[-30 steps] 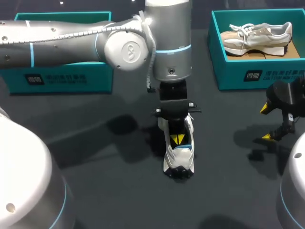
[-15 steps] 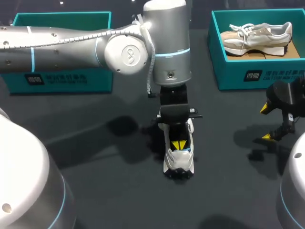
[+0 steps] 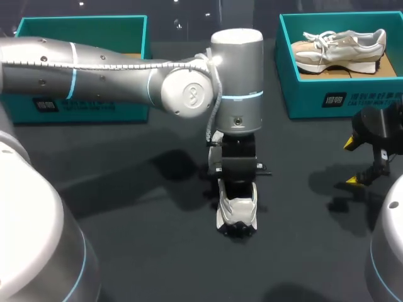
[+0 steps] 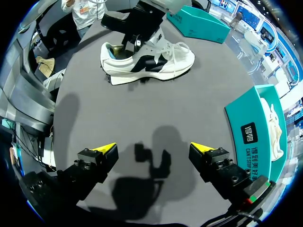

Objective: Take the shoe out of the shoebox, open the shoe tongue, remove and reinsert the insole, then place the shoe into the shoebox

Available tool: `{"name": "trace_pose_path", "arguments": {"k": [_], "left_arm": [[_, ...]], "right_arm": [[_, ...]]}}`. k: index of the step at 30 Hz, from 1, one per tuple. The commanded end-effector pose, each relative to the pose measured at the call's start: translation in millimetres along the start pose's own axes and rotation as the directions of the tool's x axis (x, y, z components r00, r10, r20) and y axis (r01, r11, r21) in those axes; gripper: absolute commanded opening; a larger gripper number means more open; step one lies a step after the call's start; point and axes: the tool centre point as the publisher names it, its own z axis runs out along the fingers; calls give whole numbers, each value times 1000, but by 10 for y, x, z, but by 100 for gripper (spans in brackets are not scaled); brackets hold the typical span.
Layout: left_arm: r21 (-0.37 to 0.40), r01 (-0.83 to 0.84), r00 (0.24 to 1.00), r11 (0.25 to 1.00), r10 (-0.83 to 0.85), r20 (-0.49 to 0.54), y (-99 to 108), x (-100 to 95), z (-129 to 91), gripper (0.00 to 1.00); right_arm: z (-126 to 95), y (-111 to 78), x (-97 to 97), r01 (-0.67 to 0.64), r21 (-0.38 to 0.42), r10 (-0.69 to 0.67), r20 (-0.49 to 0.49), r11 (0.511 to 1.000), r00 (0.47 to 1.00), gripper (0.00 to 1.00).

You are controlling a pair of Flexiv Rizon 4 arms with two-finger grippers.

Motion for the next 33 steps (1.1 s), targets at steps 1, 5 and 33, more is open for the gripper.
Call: {"name": "trace_pose_path", "arguments": {"k": [1, 5, 33], "left_arm": [[-101, 26, 998, 995, -32, -57, 12, 3, 113, 0], [-217, 91, 991, 972, -110, -77, 211, 171, 59, 0], [-156, 91, 993, 984, -78, 88, -224, 13, -674, 0]], "right_arm": [[-5, 3, 19, -1, 4, 1, 3, 1000, 1000, 100], [-5, 3, 19, -1, 4, 1, 3, 1000, 1000, 100], [-5, 3, 19, -1, 4, 1, 3, 1000, 1000, 100]]}}
